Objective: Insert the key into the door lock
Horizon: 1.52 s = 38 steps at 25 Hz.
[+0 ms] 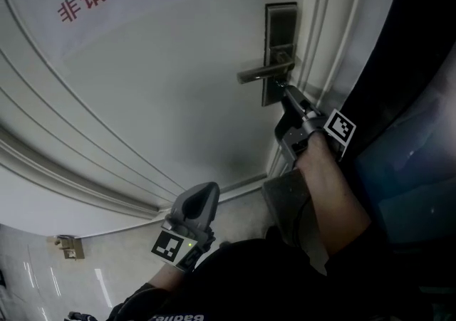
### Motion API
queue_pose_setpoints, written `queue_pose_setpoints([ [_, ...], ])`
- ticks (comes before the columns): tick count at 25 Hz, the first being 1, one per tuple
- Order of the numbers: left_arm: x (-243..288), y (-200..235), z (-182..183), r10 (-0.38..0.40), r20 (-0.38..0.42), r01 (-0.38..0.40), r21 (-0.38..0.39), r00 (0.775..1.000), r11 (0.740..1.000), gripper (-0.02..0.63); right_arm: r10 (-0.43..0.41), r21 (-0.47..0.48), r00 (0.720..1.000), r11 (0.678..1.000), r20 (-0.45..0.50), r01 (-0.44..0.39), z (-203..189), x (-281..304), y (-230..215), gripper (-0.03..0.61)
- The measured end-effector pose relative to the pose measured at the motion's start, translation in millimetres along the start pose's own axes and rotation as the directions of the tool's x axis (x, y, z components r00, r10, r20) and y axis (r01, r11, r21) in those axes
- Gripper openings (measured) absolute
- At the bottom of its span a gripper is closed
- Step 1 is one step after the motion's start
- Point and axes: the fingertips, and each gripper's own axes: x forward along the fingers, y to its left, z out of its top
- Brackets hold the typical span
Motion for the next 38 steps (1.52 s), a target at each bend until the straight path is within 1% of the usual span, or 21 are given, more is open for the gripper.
queue_pose_setpoints([
  [6, -26, 2, -2, -0.029, 0.009, 0.029, -0.014, 1.0, 0.999, 0.017, 0.002, -0.027, 0.999, 1.0, 0.032, -0.001, -18, -17, 9, 0.204],
  [12, -60, -4, -10, -0.063, 0.021, 0.064, -0.048, 0.998, 0.997, 0.017, -0.008, -0.056, 0.999, 0.998, 0.05, 0.011, -51, -48, 19, 0.198],
  [15, -65, -1, -17, -0.063, 0.021, 0.065, -0.059, 0.998, 0.996, 0.017, -0.016, -0.062, 0.999, 0.998, 0.049, 0.019, -60, -55, 14, 0.193],
  [18, -64, 0, -14, -0.051, 0.03, 0.053, -0.069, 0.998, 0.996, 0.017, -0.025, -0.056, 0.999, 0.998, 0.043, 0.027, -64, -55, 12, 0.186],
  [20, -66, -6, -9, -0.039, 0.033, 0.041, -0.063, 0.999, 0.997, 0.017, -0.026, -0.042, 0.999, 0.999, 0.036, 0.027, -66, -61, 12, 0.184],
  [22, -81, -26, -7, -0.02, 0.041, 0.022, -0.043, 0.999, 0.999, 0.017, -0.013, -0.031, 1.0, 0.999, 0.022, 0.014, -72, -85, 15, 0.184],
  [25, -104, -58, -6, 0.031, 0.054, -0.031, -0.007, 0.998, 0.999, 0.017, 0.006, -0.024, 1.0, 1.0, -0.014, -0.007, -82, -119, 18, 0.178],
  [29, -101, -75, -5, 0.079, 0.04, -0.079, -0.002, 0.996, 0.997, 0.017, 0.005, -0.045, 0.998, 0.999, -0.066, -0.008, -81, -124, 20, 0.163],
  [32, -95, -88, -10, 0.117, 0.02, -0.117, -0.019, 0.993, 0.993, 0.017, 0.009, -0.091, 0.993, 0.996, -0.121, -0.02, -82, -128, 21, 0.132],
  [34, -110, -117, -18, 0.152, 0.002, -0.152, -0.018, 0.988, 0.988, 0.017, 0.013, -0.132, 0.988, 0.991, -0.156, -0.034, -89, -156, 22, 0.099],
  [36, -129, -149, -26, 0.184, -0.015, -0.185, -0.01, 0.983, 0.983, 0.017, 0.017, -0.15, 0.984, 0.988, -0.177, -0.045, -96, -192, 21, 0.071],
  [38, -136, -163, -32, 0.208, -0.029, -0.208, -0.007, 0.978, 0.978, 0.017, 0.014, -0.15, 0.982, 0.988, -0.189, -0.043, -97, -209, 14, 0.041],
])
